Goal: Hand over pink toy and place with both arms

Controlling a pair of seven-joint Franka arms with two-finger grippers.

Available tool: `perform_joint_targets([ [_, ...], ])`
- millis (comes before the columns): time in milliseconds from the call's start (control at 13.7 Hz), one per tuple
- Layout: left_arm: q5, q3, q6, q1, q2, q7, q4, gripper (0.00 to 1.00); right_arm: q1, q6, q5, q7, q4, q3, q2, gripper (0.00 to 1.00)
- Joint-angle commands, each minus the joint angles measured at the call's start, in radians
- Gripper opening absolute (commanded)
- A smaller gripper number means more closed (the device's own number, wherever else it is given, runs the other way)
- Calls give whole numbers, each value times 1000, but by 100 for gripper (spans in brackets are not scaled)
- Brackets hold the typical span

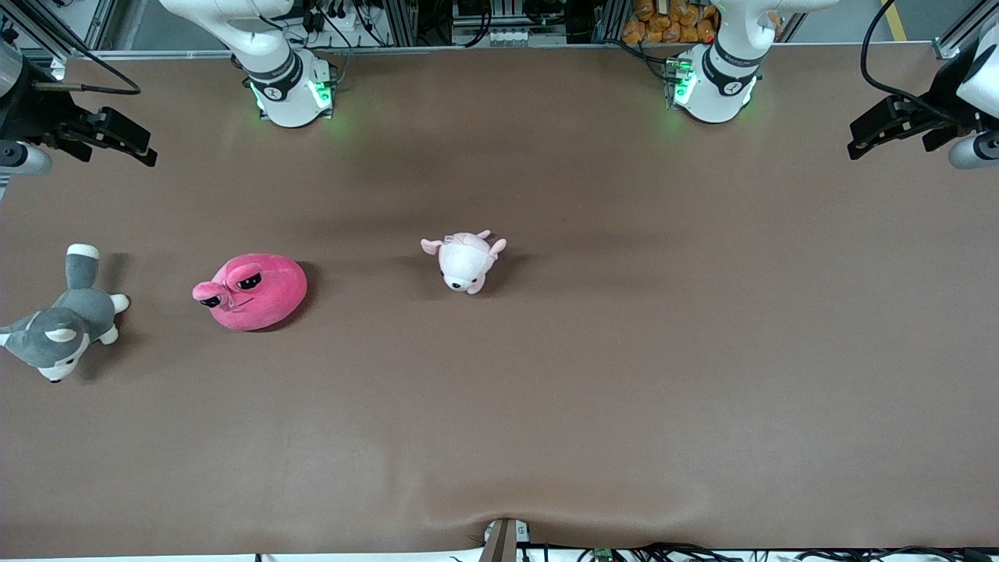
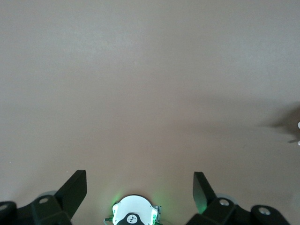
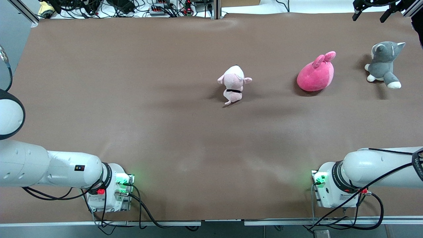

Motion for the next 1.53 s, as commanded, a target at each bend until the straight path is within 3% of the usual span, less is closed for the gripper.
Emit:
perform_joint_targets([
  [0,12,1,-21,-2,6,10,18,100,-10,-8,8,0,-9,4,-21,100],
  [1456,12,0,-47,-3,9,27,35,100,-40,8,-2,-98,13,1,24,100],
])
